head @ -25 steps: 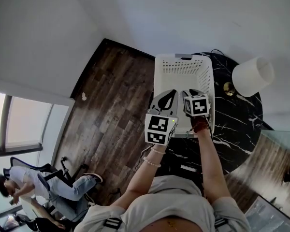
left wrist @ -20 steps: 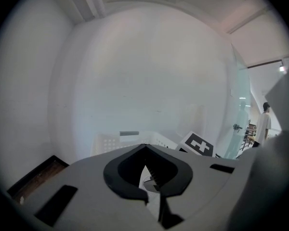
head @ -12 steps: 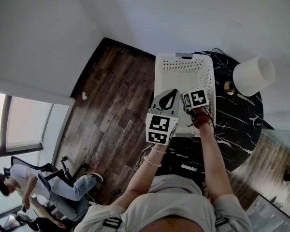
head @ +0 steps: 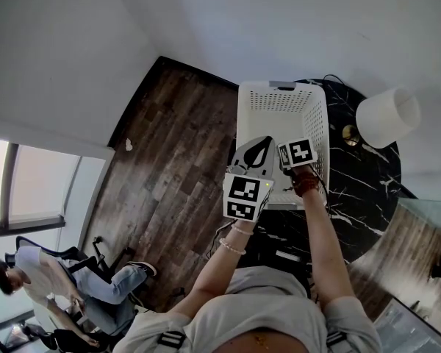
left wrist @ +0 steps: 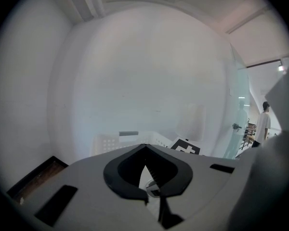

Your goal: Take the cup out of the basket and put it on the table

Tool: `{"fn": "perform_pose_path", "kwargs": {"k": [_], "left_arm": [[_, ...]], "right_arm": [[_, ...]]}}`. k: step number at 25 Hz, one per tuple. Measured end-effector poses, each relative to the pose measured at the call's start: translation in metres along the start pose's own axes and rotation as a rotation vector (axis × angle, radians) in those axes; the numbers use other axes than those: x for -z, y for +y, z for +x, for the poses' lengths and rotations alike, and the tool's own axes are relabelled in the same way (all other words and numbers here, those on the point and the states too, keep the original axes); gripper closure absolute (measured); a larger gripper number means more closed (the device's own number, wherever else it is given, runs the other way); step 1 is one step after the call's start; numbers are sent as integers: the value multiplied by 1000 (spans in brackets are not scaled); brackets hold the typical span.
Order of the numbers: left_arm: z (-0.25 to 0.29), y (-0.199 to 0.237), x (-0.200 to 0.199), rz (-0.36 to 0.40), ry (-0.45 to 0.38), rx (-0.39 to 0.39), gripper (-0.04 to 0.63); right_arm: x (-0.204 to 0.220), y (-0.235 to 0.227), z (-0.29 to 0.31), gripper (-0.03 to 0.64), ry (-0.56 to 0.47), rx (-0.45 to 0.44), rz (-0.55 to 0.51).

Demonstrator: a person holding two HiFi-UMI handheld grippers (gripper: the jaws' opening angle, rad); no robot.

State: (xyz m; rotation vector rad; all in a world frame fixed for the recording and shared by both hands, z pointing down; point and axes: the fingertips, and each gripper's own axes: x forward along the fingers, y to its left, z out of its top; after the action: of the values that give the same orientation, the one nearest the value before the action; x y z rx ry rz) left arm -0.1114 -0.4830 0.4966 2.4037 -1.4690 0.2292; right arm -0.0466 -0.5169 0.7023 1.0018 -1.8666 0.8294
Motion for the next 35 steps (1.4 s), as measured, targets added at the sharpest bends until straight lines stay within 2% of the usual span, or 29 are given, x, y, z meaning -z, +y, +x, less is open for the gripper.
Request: {"fn": "perform_pose_path", "kwargs": {"k": [15, 24, 35], "left_arm": [[-5, 0, -1, -21, -5, -5, 589], [-10, 0, -2, -32, -12, -10, 589], [-12, 8, -5, -18, -16, -38, 589]], "right_arm": [[3, -1, -3, 549, -12, 54, -58], [5, 2, -3, 578, -28, 28, -42], [-8, 5, -13, 584, -111, 2, -11]]}}
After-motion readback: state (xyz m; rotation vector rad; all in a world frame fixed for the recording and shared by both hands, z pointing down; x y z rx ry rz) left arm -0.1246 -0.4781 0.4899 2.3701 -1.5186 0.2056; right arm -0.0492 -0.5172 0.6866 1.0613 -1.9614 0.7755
